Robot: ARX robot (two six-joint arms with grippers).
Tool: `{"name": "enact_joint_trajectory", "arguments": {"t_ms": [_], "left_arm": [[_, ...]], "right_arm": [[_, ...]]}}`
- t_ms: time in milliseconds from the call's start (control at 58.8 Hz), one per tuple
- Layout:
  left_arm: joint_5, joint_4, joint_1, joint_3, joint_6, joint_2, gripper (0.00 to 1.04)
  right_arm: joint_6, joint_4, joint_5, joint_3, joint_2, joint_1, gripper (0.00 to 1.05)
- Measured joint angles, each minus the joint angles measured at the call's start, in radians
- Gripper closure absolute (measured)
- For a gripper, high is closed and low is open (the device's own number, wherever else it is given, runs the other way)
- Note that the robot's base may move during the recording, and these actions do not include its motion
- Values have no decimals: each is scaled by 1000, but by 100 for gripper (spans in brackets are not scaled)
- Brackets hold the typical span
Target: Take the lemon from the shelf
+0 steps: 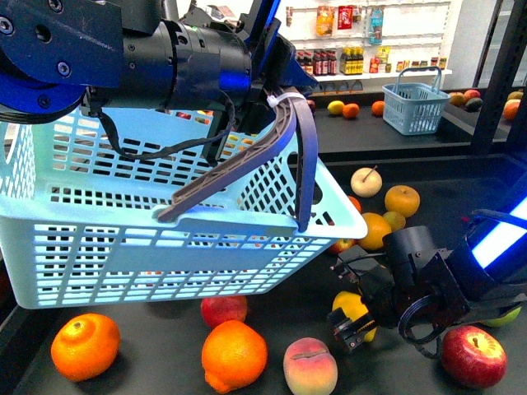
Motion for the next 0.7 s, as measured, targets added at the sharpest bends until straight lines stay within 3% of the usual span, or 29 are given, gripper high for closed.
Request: {"name": "enact_joint_trajectory", "arguments": {"t_ms": [187,391,697], "left_arm": [[0,0,0,0,0,0,98],[0,0,0,0,0,0,98],[0,0,0,0,0,0,98]], "right_arm": [[2,-10,22,15,8,0,35],[26,23,21,-6,0,-9,38],[49,159,-13,-276,-261,-104,38]]}}
